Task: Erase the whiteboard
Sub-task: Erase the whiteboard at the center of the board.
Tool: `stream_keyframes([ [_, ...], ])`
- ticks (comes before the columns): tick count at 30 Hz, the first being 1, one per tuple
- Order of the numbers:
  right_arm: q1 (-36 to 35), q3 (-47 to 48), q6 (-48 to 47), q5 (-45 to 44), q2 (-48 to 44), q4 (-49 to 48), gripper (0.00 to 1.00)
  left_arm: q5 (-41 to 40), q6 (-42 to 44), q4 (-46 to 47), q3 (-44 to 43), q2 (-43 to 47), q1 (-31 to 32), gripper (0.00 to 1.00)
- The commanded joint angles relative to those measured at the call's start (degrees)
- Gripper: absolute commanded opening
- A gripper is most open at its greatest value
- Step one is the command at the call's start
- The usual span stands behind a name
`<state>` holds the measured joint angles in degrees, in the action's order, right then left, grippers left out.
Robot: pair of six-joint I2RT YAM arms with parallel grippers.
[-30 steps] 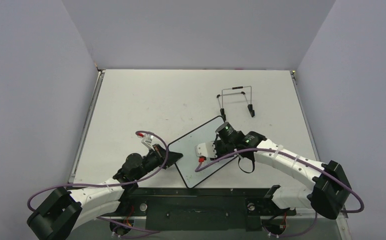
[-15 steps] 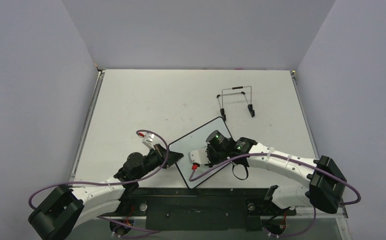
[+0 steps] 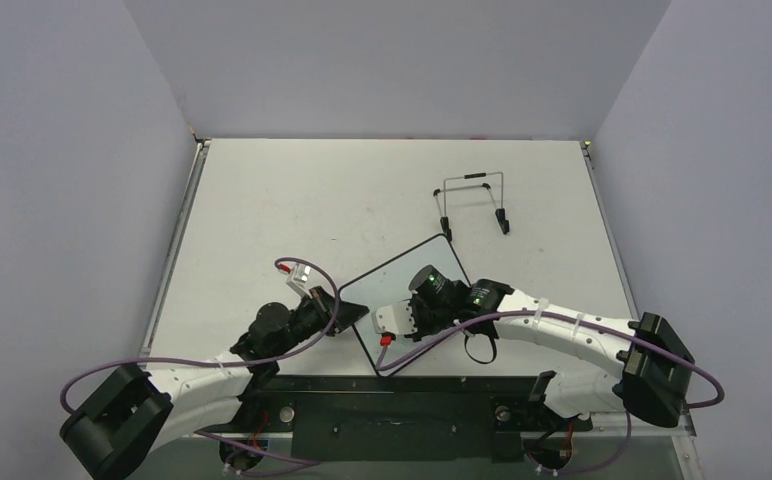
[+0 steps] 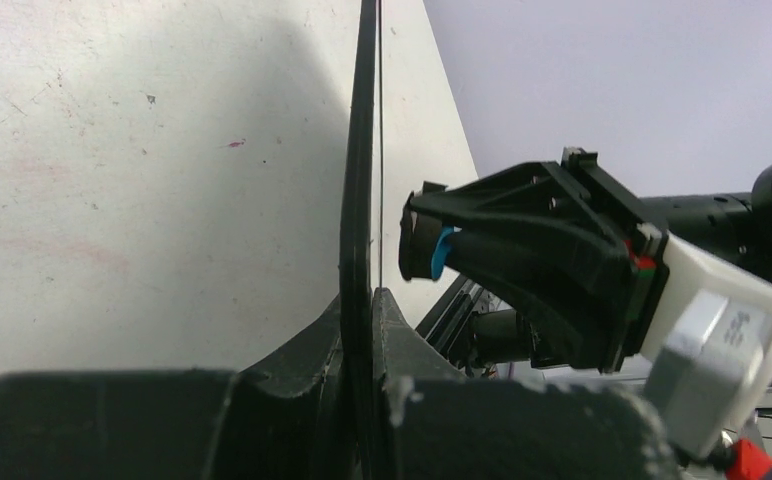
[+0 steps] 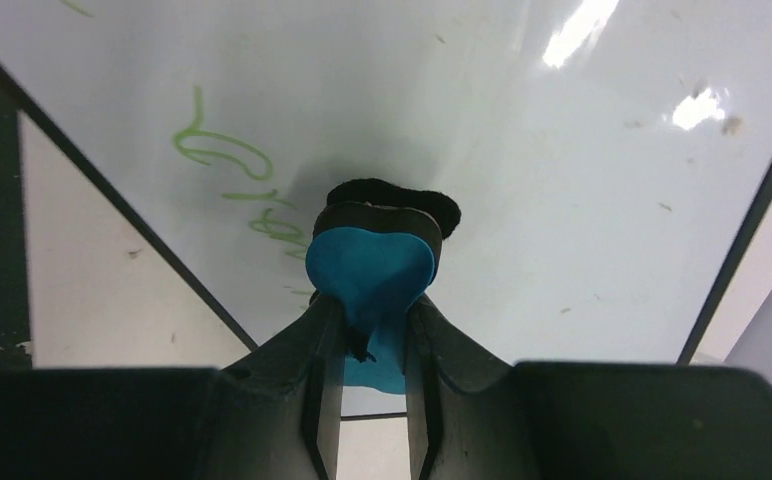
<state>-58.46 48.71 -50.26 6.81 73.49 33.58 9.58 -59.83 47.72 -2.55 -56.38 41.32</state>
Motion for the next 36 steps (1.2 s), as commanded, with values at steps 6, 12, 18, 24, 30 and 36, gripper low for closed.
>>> stream_keyframes([
  [6, -2.91, 0.5, 3.28, 4.8, -0.89, -1.08, 0.0, 1.45, -3.15, 12.03, -4.01, -2.35, 0.2, 0.0],
  [12, -10.36, 2.57, 4.13, 2.4, 2.24, -0.24, 0.0, 1.32, -3.4, 12.47, -4.76, -4.16, 0.17, 0.0],
  [18, -19.86, 2.62, 4.2, -5.01, 6.85, -2.0, 0.0, 2.25, -3.68, 13.63, -6.32, -6.88, 0.21, 0.0],
  [24, -17.86, 6.68, 6.79, -17.54, 8.75, -4.91, 0.0, 3.07, -3.1, 12.21, -6.97, -7.23, 0.23, 0.0],
  [30, -17.21, 7.32, 7.18, -20.02, 9.14, -4.39, 0.0, 3.74, -3.01, 12.12, -7.44, -7.96, 0.24, 0.0],
  [36, -24.46, 3.94, 1.66, -15.08, 8.58, 1.81, 0.0, 3.11, -2.67, 11.29, -6.92, -6.73, 0.2, 0.0],
])
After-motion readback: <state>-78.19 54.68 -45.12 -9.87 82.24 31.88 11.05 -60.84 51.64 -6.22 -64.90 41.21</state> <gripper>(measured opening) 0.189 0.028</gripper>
